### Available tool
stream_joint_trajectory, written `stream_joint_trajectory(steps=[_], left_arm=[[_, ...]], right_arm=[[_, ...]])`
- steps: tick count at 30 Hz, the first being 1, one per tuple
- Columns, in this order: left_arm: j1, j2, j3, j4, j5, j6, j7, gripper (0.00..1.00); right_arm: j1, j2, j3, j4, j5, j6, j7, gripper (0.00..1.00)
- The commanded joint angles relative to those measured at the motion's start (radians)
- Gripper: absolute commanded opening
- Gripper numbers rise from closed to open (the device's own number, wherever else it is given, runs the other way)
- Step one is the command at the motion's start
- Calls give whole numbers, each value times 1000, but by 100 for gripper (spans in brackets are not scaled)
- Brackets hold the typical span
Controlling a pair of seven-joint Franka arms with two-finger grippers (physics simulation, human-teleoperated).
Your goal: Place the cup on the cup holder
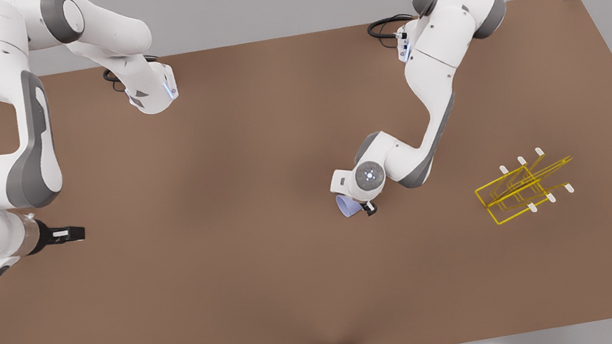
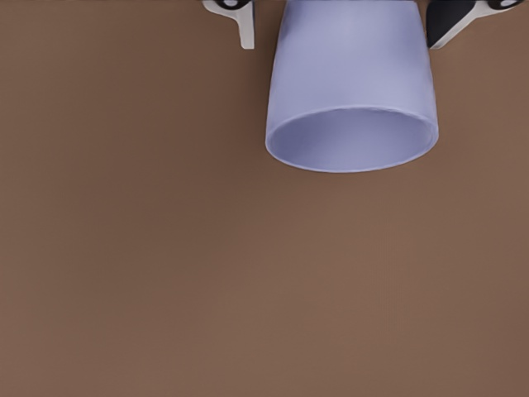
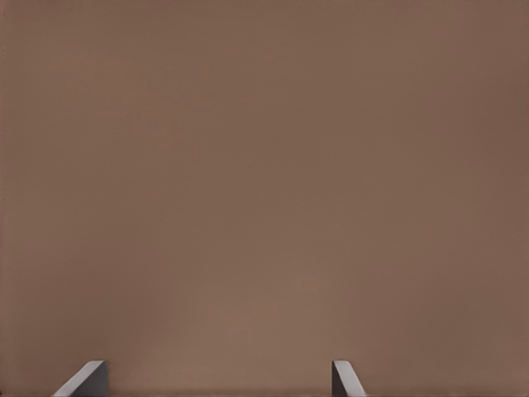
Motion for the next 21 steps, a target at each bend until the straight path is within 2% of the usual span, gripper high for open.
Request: stream_joint_trajectory(steps=[1, 11, 12, 13, 14, 18, 19, 21], left_arm=[[9, 8, 0, 0, 2, 23, -48, 100], [9, 39, 0, 0, 4, 31, -48, 100], [9, 39, 0, 2, 2, 29, -48, 94], [9, 39, 0, 2, 2, 29, -48, 82], [9, 39, 0, 2, 2, 26, -48, 77], [9, 38, 0, 4, 10, 10, -46, 76], [10, 35, 0, 7, 22, -35, -46, 76], [9, 4, 0, 78, 107, -324, -49, 77]], right_arm=[[-6, -3, 0, 0, 0, -6, 50, 100], [-15, -5, 0, 0, -3, -14, 49, 100], [-15, -5, 0, 0, -4, -15, 49, 100], [-15, -5, 0, 0, -4, -17, 49, 100], [-15, -5, 0, 0, -4, -17, 49, 100], [-17, -5, 0, 0, -4, -17, 49, 100], [-17, -5, 0, 0, -4, -17, 49, 100], [-15, -5, 0, 0, -9, -17, 49, 100]])
